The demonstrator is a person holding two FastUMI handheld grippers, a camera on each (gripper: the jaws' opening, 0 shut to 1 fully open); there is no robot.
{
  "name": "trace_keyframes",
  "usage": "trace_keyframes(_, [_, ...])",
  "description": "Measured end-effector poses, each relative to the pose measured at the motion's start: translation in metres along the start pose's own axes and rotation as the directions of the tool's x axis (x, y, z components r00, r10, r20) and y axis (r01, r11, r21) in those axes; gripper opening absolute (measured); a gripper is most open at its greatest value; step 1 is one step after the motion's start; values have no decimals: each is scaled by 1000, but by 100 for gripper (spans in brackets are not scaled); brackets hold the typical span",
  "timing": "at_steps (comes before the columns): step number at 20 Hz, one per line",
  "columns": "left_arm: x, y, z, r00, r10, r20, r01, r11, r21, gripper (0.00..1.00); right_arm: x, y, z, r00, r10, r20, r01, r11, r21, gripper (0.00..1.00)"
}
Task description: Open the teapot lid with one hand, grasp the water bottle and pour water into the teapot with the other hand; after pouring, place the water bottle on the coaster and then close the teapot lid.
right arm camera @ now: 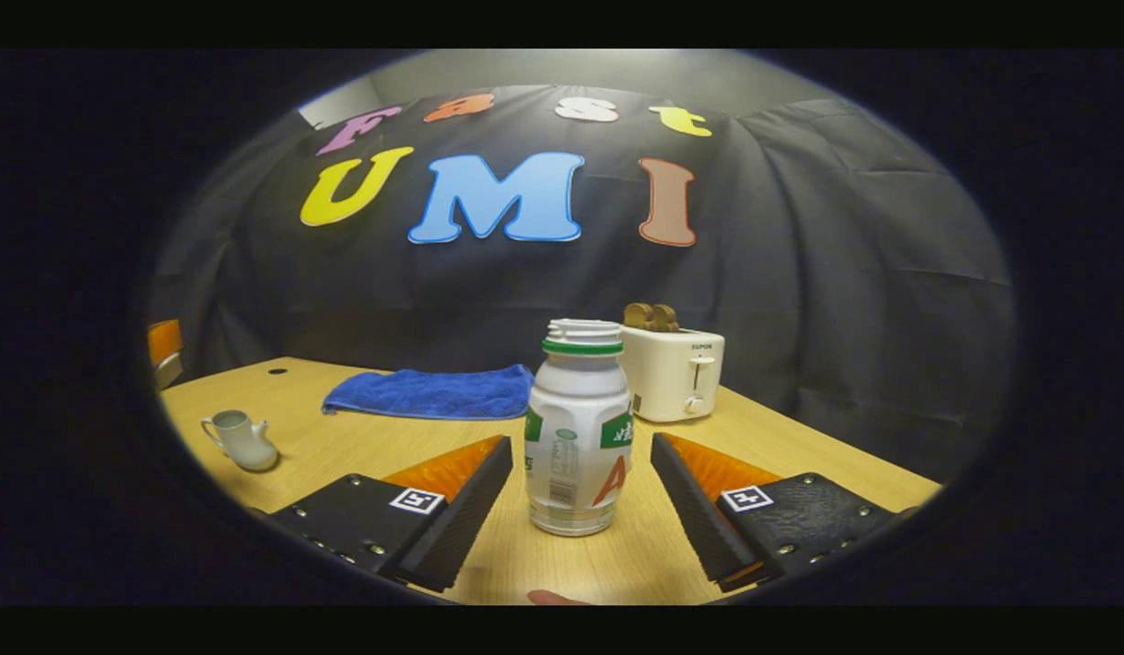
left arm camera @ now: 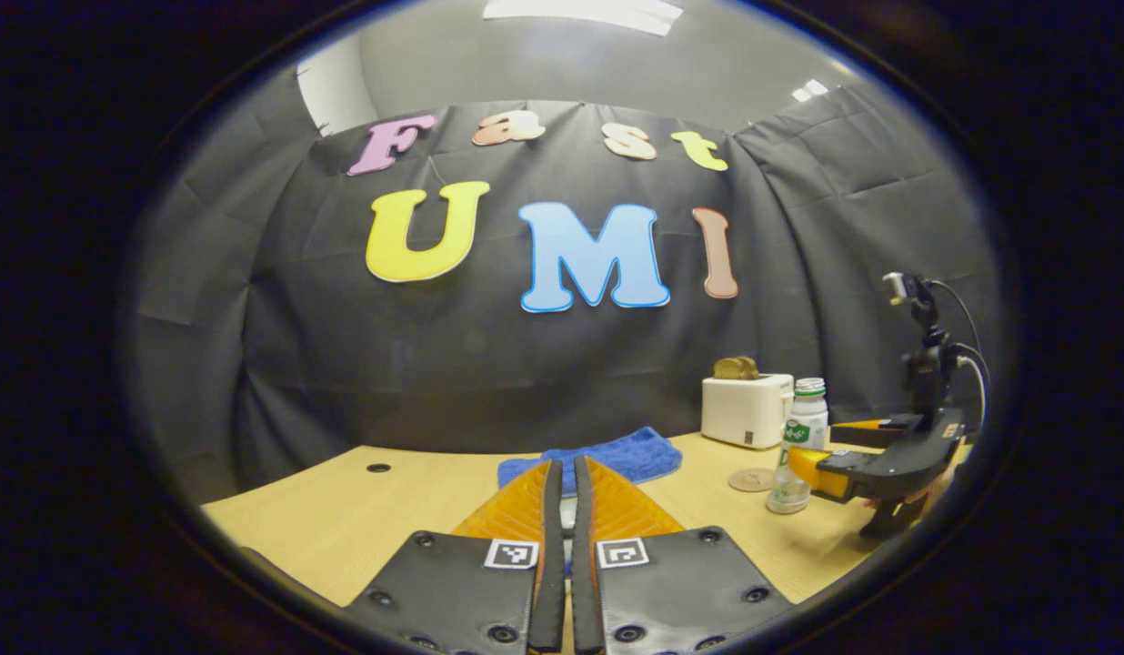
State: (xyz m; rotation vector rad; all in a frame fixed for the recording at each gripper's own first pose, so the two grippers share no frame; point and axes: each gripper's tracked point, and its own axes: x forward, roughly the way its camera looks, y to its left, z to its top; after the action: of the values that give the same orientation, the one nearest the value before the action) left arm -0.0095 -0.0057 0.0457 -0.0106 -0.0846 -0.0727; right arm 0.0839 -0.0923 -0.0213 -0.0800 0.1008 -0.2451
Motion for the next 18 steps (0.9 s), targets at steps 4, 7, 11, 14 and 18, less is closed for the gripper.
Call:
trace_keyframes(4, [-17, 0, 13, 1000, -23, 16, 24, 998, -64, 9, 17, 1, -16, 999, -23, -48, 22, 1000, -22, 95])
trace_keyframes(7, [-37, -6, 28, 998, -32, 53, 35, 998, -55, 13, 22, 6, -20, 997, -8, -71, 5, 999, -43, 93])
trace_keyframes(11, [-66, -25, 32, 994, -93, 63, 100, 990, -101, 13, 19, 4, -17, 998, -13, -66, 10, 999, -40, 76])
trace_keyframes(14, [-84, -23, 27, 995, -80, 51, 81, 997, -18, 13, 12, 18, -6, 999, 33, -40, -37, 995, -95, 72])
trace_keyframes(18, [-105, -13, 12, 997, -70, 27, 70, 997, -12, 13, 11, 56, 9, 991, 130, -22, -131, 957, -260, 72])
